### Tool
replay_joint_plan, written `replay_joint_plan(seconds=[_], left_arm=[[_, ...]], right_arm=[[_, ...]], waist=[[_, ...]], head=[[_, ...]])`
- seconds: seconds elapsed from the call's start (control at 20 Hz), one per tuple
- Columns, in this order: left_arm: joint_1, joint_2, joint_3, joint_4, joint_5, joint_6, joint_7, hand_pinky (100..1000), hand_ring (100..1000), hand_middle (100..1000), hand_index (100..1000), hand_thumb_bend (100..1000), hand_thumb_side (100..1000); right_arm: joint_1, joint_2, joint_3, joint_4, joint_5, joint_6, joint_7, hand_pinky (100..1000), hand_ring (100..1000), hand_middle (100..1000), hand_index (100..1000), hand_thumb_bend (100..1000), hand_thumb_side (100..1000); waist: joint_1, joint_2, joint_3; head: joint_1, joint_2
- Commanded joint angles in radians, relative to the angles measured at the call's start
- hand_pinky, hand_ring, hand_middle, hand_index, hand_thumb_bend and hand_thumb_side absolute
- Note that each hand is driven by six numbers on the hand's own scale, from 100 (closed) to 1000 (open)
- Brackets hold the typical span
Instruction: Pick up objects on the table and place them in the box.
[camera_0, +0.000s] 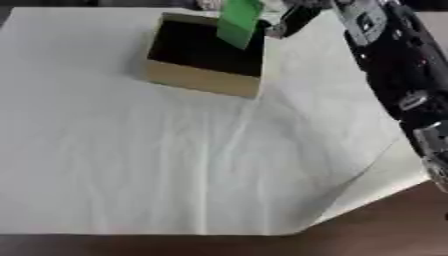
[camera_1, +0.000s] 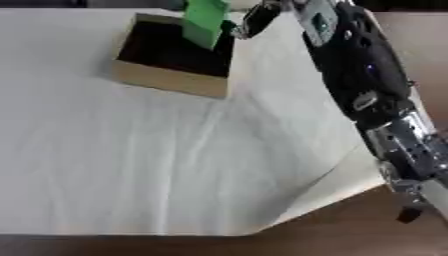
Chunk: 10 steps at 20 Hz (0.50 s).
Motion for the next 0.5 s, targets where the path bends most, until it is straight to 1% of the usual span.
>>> replay_joint_plan(seconds=[0.05,0.1,0.2,0.25,0.5], left_arm=[[-0.017,0.006,-0.002,-0.019,0.011,-0.002,-0.01,822,719,737,928,100,910],[-0.019,0.005,-0.004,-0.019,0.013,-0.003,-0.012,822,719,737,928,100,910],[-0.021,0.004,-0.006,-0.019,0.015,-0.004,-0.016,822,719,737,928,100,910],[-0.021,0.004,-0.006,-0.019,0.016,-0.004,-0.017,822,718,737,928,100,910],[-0.02,0.003,-0.006,-0.019,0.017,-0.003,-0.018,823,718,737,928,100,911]], right_arm=[[-0.026,0.003,0.014,0.015,0.053,-0.006,-0.048,980,966,938,732,100,100],[-0.026,0.009,0.02,0.024,0.067,-0.006,-0.063,980,966,940,749,100,100],[-0.024,0.017,0.028,0.042,0.095,0.001,-0.088,983,971,951,865,100,100],[-0.022,0.02,0.03,0.05,0.11,0.008,-0.1,984,972,954,898,100,100],[-0.013,0.032,0.02,0.092,0.18,0.064,-0.167,982,976,963,986,101,100]], waist=[[0.003,-0.016,0.004],[0.003,-0.016,0.006],[0.004,-0.016,0.008],[0.004,-0.016,0.008],[0.002,-0.016,0.005]], head=[[-0.009,0.008],[-0.011,0.01],[-0.014,0.011],[-0.015,0.011],[-0.017,0.007]])
